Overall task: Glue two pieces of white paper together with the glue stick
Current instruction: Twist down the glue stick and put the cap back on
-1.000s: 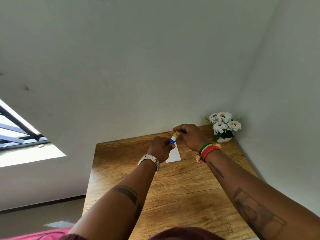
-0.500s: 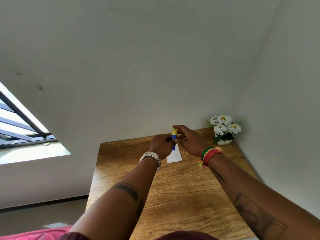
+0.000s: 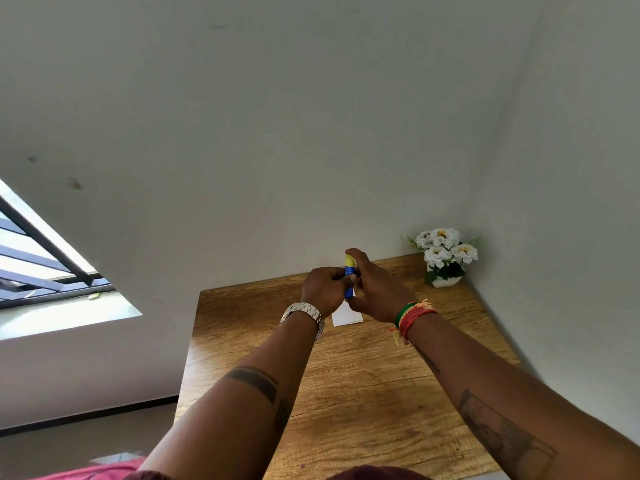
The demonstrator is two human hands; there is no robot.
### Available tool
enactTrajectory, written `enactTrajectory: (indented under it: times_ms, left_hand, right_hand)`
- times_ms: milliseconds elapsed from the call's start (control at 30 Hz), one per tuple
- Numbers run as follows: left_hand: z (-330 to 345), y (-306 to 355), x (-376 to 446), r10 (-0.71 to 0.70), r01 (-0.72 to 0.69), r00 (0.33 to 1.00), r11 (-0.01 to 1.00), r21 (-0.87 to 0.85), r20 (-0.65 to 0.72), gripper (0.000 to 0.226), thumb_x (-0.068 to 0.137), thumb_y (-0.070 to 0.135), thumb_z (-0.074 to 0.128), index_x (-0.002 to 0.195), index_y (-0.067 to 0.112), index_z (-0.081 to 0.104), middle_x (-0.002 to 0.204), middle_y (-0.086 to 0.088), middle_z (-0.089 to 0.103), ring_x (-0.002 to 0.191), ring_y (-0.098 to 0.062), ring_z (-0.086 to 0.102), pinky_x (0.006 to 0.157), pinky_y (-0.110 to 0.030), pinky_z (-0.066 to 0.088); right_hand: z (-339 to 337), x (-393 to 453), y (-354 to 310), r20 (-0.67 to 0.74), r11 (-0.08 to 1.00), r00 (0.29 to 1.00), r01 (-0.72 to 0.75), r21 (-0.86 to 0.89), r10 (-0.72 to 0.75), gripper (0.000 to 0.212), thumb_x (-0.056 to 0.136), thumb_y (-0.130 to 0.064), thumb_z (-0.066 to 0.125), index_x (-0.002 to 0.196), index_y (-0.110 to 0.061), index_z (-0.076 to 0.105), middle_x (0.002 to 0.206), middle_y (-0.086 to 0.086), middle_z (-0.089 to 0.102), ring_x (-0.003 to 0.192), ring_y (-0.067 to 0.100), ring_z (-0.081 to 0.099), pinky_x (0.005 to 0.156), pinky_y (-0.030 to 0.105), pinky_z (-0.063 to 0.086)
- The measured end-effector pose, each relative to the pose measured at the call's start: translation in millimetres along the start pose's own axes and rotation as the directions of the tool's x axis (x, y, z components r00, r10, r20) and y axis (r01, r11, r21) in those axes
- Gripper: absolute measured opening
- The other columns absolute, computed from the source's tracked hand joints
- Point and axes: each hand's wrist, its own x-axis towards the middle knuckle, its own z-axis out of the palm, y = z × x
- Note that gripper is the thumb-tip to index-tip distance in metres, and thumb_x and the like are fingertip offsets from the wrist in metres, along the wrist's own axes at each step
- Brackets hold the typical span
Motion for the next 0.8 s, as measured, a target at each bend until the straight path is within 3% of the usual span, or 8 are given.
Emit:
enactTrajectory:
  times_ms: [100, 200, 300, 400, 500, 600, 733, 800]
  left_hand:
    - [2.6, -1.3, 0.6, -0.013, 0.013, 1.000, 1.000, -0.008, -0.009, 0.027, 0.094, 0.038, 0.067, 0.113, 0.022, 0.077, 0.094, 0.004, 0.076, 0.075, -0.005, 0.062, 0.059, -0.021, 0.041]
    - [5.4, -6.5, 2.7, -0.024, 0.024, 1.000, 0.999, -0.035, 0.004, 0.023, 0.090, 0.036, 0.072, 0.110, 0.025, 0.078, 0.097, 0.007, 0.077, 0.088, -0.009, 0.068, 0.067, -0.021, 0.048]
    - [10.7, -10.2, 5.9, -0.050, 0.053, 0.998, 0.995, -0.087, 0.032, 0.025, 0.085, 0.030, 0.079, 0.108, 0.021, 0.078, 0.099, 0.004, 0.077, 0.093, -0.011, 0.070, 0.080, -0.029, 0.055]
    - [22.2, -13.3, 8.1, -0.065, 0.068, 0.998, 0.985, -0.160, 0.025, 0.023, 0.078, 0.025, 0.085, 0.099, 0.019, 0.077, 0.091, 0.007, 0.077, 0.085, -0.005, 0.070, 0.073, -0.025, 0.052]
    - [37.4, -15.9, 9.9, -0.052, 0.056, 0.998, 0.983, -0.173, 0.027, 0.020, 0.079, 0.027, 0.084, 0.097, 0.026, 0.076, 0.092, 0.016, 0.072, 0.087, 0.001, 0.064, 0.076, -0.021, 0.045]
    - [53.2, -20.7, 13.3, -0.051, 0.055, 0.998, 0.994, -0.091, 0.044, 0.029, 0.085, 0.033, 0.077, 0.113, 0.027, 0.071, 0.106, 0.014, 0.068, 0.101, -0.007, 0.061, 0.083, -0.026, 0.043]
    - [73.0, -32.2, 24.1, -0.050, 0.049, 0.997, 0.999, 0.017, 0.058, 0.024, 0.093, 0.034, 0.068, 0.114, 0.023, 0.071, 0.114, 0.007, 0.072, 0.107, -0.014, 0.064, 0.093, -0.032, 0.050]
    - [81.9, -34.5, 33.2, -0.052, 0.048, 0.997, 0.997, 0.064, 0.060, 0.021, 0.094, 0.034, 0.067, 0.112, 0.025, 0.071, 0.113, 0.008, 0.072, 0.104, -0.011, 0.064, 0.086, -0.025, 0.048]
  right_hand:
    - [2.0, -0.2, 3.6, 0.047, 0.998, 0.999, -0.015, 0.069, 0.011, 0.104, 0.082, -0.020, 0.079, 0.157, -0.036, 0.010, 0.134, 0.005, 0.061, 0.083, 0.008, 0.061, 0.064, 0.016, 0.042]
    - [6.0, -4.4, 8.6, 0.107, 0.948, 0.992, -0.099, 0.303, 0.069, 0.111, 0.084, -0.018, 0.081, 0.160, -0.040, 0.003, 0.132, -0.005, 0.059, 0.090, 0.005, 0.069, 0.078, 0.021, 0.053]
    - [11.5, -7.9, 16.9, 0.095, 0.854, 0.981, -0.194, 0.484, 0.169, 0.085, 0.087, -0.020, 0.078, 0.156, -0.031, 0.029, 0.128, -0.003, 0.066, 0.106, 0.015, 0.069, 0.095, 0.042, 0.056]
    - [15.8, -13.1, 25.3, 0.024, 0.864, 0.972, -0.218, 0.453, 0.233, 0.045, 0.087, -0.016, 0.076, 0.129, -0.024, 0.062, 0.112, -0.004, 0.072, 0.101, 0.014, 0.069, 0.091, 0.046, 0.057]
    - [19.8, -18.1, 36.4, -0.030, 0.862, 0.952, -0.263, 0.433, 0.305, 0.035, 0.089, -0.021, 0.075, 0.122, -0.025, 0.067, 0.106, -0.008, 0.072, 0.097, 0.011, 0.069, 0.086, 0.033, 0.057]
    - [25.2, -18.9, 51.4, -0.079, 0.846, 0.917, -0.323, 0.424, 0.391, 0.021, 0.091, -0.024, 0.073, 0.112, -0.021, 0.069, 0.104, -0.004, 0.073, 0.094, 0.014, 0.068, 0.073, 0.018, 0.049]
    - [31.0, -12.8, 76.6, -0.134, 0.813, 0.834, -0.465, 0.351, 0.535, 0.023, 0.089, -0.015, 0.074, 0.111, -0.012, 0.069, 0.107, 0.008, 0.074, 0.096, 0.025, 0.069, 0.082, 0.033, 0.053]
    - [34.3, -8.5, 88.4, -0.126, 0.792, 0.809, -0.508, 0.338, 0.573, 0.023, 0.088, -0.015, 0.074, 0.111, -0.011, 0.069, 0.107, 0.009, 0.074, 0.097, 0.027, 0.069, 0.084, 0.036, 0.054]
